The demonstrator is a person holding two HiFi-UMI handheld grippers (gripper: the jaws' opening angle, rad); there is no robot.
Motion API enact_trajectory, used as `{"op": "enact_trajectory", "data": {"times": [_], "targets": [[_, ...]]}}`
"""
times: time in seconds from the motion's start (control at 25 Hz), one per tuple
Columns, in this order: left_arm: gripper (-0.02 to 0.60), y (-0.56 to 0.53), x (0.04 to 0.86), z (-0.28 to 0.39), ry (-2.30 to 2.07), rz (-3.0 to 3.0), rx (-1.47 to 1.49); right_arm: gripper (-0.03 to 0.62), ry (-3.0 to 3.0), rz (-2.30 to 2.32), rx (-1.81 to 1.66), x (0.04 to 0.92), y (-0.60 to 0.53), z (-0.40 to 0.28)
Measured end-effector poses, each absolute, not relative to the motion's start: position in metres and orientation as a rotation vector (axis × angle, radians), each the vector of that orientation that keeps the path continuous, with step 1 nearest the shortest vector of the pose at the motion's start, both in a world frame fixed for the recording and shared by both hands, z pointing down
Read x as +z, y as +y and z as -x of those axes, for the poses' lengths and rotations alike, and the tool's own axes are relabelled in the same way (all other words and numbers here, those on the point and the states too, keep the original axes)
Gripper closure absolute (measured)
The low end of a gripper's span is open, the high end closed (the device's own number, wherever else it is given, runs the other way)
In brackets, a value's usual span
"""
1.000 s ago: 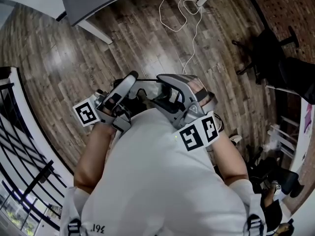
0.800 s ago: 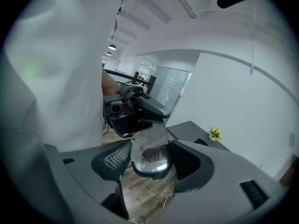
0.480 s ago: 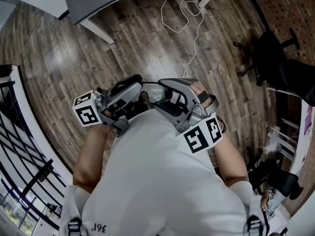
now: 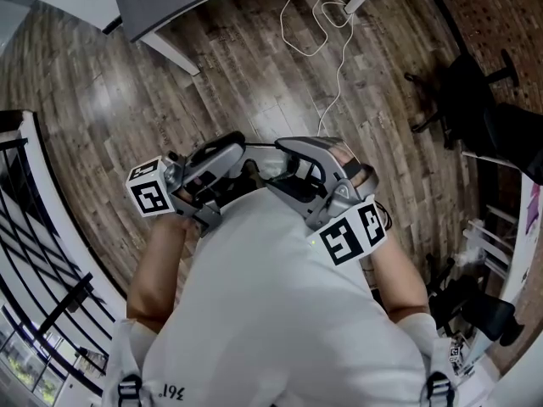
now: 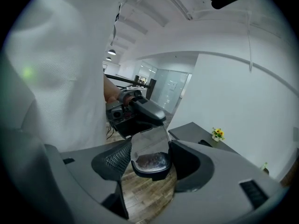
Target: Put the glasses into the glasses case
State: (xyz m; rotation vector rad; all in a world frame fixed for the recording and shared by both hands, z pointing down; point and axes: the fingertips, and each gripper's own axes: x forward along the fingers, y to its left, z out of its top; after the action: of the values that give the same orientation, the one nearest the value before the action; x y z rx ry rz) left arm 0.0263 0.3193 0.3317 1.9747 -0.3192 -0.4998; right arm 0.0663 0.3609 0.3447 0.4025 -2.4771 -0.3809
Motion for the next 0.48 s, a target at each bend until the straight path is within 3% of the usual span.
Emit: {"op": "enact_trajectory", "data": {"times": [0.48], "targets": [[0.44, 0.3243, 0.3413, -0.031, -0.282, -1.878, -0.508, 0.315, -2.469, -0.327, -0.324, 0.353, 0.3716, -0.0626]]}}
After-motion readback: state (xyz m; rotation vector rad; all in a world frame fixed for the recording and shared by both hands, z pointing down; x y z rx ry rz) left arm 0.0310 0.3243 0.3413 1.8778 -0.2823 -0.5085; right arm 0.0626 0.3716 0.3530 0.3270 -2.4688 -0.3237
